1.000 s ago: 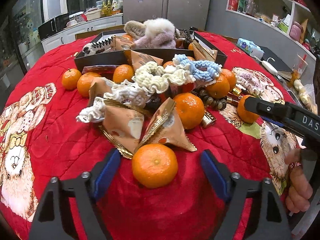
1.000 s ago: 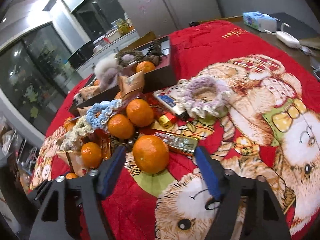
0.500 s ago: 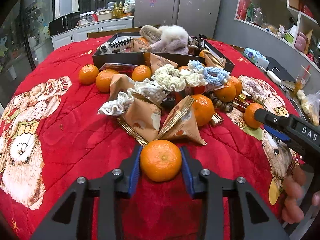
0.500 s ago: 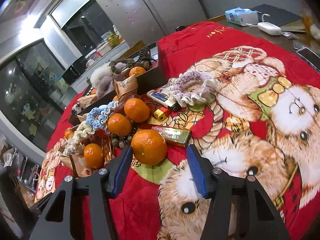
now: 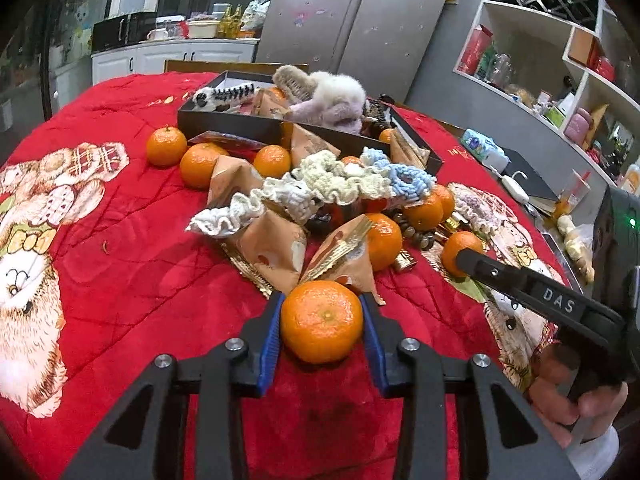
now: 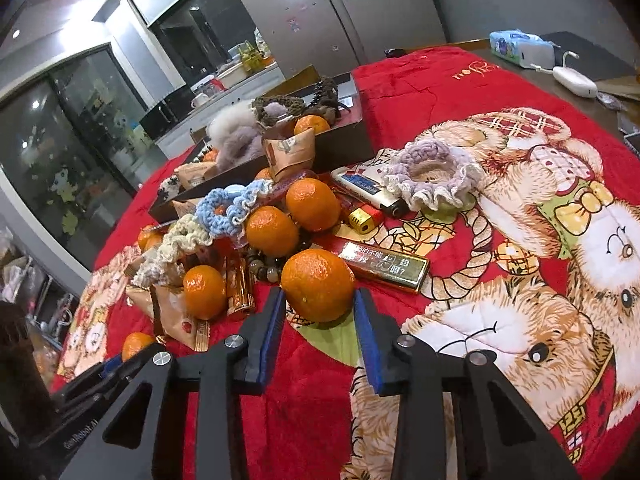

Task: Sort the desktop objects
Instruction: 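Close left tool on an orange while right tool closes on another orange, then lift both held oranges and carry them toward the black tray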

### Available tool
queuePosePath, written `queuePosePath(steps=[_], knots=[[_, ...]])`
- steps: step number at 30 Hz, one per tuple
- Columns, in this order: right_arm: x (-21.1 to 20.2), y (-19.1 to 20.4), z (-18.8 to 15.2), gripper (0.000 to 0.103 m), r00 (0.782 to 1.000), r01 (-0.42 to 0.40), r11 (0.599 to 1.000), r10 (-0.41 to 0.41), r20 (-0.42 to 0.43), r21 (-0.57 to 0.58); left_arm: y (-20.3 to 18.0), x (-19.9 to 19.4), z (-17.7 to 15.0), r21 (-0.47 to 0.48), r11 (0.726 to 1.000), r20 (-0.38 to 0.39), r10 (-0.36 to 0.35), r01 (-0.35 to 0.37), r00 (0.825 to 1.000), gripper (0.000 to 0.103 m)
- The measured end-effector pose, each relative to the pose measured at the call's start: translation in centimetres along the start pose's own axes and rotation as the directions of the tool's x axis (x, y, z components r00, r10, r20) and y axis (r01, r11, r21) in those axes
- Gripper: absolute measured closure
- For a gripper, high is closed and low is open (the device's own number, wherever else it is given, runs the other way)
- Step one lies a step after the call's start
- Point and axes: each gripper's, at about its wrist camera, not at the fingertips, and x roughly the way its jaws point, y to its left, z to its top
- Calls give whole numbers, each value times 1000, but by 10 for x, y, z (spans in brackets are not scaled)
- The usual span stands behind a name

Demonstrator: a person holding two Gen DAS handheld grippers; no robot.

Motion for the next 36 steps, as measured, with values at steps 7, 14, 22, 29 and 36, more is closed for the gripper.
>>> queuePosePath(steps=[7,14,22,29,36], knots=[[-2,1,1,70,999,-39,999,39,9,-5,2,1,3,-11,1000,13,-22,22,1000,65],[-3,-1,2,74,999,-50,999,50,21,11,2,2,5,-12,999,11,-36,36,999,65],[0,6,3,70,999,-45,999,45,3,-26,2,2,5,-10,999,12,-32,32,999,65],[13,10,9,62,999,-28,999,27,-29,-28,2,2,6,-11,999,11,-32,32,999,65],[24,20,12,63,999,18,998,-21,-44,-61,2,2,6,-12,999,10,-42,42,999,65]])
